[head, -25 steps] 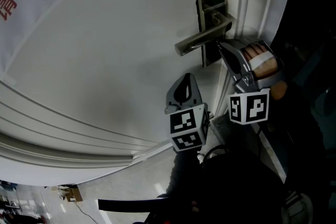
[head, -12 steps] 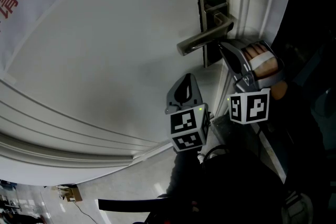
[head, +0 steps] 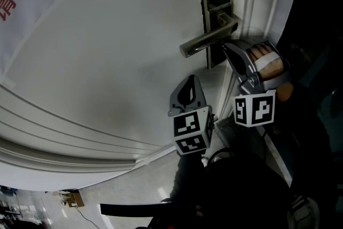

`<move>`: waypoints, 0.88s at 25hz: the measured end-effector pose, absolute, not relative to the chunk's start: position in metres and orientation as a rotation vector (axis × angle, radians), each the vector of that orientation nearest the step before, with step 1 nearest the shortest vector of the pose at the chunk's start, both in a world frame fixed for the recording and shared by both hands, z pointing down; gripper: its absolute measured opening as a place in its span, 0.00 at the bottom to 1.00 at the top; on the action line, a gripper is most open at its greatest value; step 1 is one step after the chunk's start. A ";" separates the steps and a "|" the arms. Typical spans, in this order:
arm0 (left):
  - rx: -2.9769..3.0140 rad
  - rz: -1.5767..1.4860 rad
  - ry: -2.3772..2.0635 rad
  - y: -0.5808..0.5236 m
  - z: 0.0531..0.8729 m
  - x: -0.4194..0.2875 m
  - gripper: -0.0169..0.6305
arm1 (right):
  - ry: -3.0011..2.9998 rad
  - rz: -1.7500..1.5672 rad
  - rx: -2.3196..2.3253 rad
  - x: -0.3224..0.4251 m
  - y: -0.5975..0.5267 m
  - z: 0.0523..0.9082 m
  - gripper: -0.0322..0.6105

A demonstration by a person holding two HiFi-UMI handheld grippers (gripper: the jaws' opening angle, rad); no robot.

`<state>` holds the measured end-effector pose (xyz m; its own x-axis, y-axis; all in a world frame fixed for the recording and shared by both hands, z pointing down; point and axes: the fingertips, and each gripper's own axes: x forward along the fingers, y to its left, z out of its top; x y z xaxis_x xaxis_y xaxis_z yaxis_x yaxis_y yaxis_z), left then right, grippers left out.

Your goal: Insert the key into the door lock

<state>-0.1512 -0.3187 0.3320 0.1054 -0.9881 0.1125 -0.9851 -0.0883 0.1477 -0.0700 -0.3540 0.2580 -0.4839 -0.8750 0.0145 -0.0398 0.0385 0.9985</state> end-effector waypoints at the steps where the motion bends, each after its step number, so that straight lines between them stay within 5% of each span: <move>1: 2.190 -0.024 -1.984 -0.319 0.332 -0.151 0.03 | -1.623 -1.525 0.942 -0.070 -0.354 0.258 0.07; 22: 2.195 -0.021 -1.983 -0.321 0.332 -0.151 0.03 | -1.623 -1.525 0.940 -0.071 -0.355 0.258 0.07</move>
<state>-0.1507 -0.3210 0.3318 0.1088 -0.9877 0.1123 -0.9851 -0.0920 0.1450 -0.0707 -0.3550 0.2584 -0.4846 -0.8746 0.0159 -0.0388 0.0397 0.9985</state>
